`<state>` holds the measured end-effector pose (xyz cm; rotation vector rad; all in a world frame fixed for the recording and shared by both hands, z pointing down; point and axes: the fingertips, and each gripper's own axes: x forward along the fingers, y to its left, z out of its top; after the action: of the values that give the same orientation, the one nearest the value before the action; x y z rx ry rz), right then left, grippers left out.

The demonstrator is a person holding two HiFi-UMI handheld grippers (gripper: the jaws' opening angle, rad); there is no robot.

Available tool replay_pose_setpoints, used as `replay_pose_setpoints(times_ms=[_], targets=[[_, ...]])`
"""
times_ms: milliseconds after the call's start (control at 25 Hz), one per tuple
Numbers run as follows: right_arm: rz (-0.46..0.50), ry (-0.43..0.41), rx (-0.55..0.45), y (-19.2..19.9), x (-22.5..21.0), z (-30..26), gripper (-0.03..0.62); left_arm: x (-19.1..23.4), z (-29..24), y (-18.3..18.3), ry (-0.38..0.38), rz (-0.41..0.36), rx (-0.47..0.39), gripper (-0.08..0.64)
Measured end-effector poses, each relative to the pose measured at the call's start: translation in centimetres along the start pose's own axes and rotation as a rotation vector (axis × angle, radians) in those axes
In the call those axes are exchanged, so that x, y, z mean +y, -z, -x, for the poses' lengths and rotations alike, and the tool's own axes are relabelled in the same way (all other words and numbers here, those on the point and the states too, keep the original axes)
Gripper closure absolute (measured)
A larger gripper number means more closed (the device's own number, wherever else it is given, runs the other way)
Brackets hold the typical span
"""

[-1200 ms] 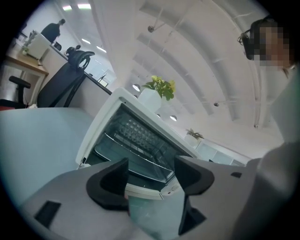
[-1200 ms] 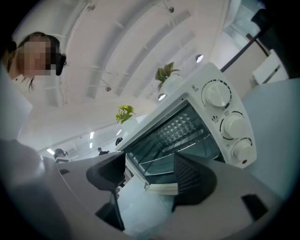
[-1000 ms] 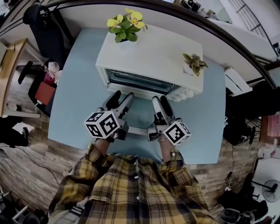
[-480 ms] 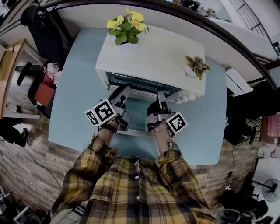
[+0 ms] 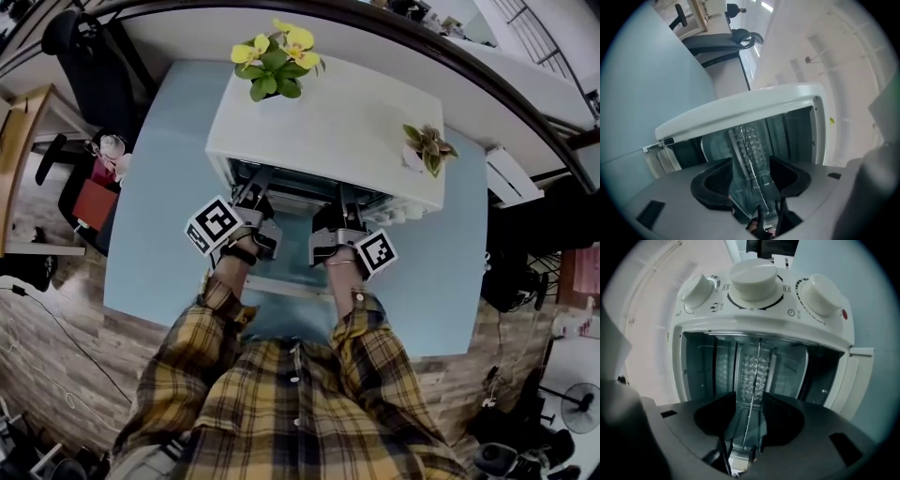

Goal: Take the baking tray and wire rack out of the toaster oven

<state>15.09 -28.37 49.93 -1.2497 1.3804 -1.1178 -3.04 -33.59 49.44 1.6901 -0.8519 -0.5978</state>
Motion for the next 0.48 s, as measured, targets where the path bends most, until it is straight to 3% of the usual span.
replay_pose_setpoints(times_ms=[160, 280, 480], targets=[[-0.016, 0.004, -0.025, 0.1, -0.3, -0.7, 0.470, 0.9, -0.6, -0.1, 0.003, 0.066, -0.019, 0.353], [-0.004, 0.010, -0.040, 0.2, -0.4, -0.6, 0.561, 1.1, -0.9, 0.1, 0.010, 0.104, -0.016, 0.383], [-0.032, -0.003, -0.060, 0.2, -0.5, -0.4, 0.575, 1.0, -0.9, 0.4, 0.022, 0.135, -0.008, 0.504]])
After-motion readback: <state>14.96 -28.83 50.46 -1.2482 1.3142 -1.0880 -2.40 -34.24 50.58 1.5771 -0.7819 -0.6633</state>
